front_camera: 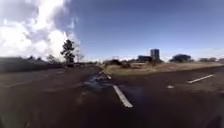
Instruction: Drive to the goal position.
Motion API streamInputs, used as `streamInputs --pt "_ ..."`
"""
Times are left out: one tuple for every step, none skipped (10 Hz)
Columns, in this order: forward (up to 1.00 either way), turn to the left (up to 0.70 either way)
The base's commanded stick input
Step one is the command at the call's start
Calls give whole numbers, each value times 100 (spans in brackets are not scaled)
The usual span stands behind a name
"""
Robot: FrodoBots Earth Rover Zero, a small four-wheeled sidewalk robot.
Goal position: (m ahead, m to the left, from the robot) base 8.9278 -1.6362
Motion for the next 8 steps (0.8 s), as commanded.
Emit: streamInputs --pt "50 0" --pt "50 0" --pt "50 0" --pt "50 0" --pt "50 0" --pt "50 0" --pt "50 0" --pt "50 0"
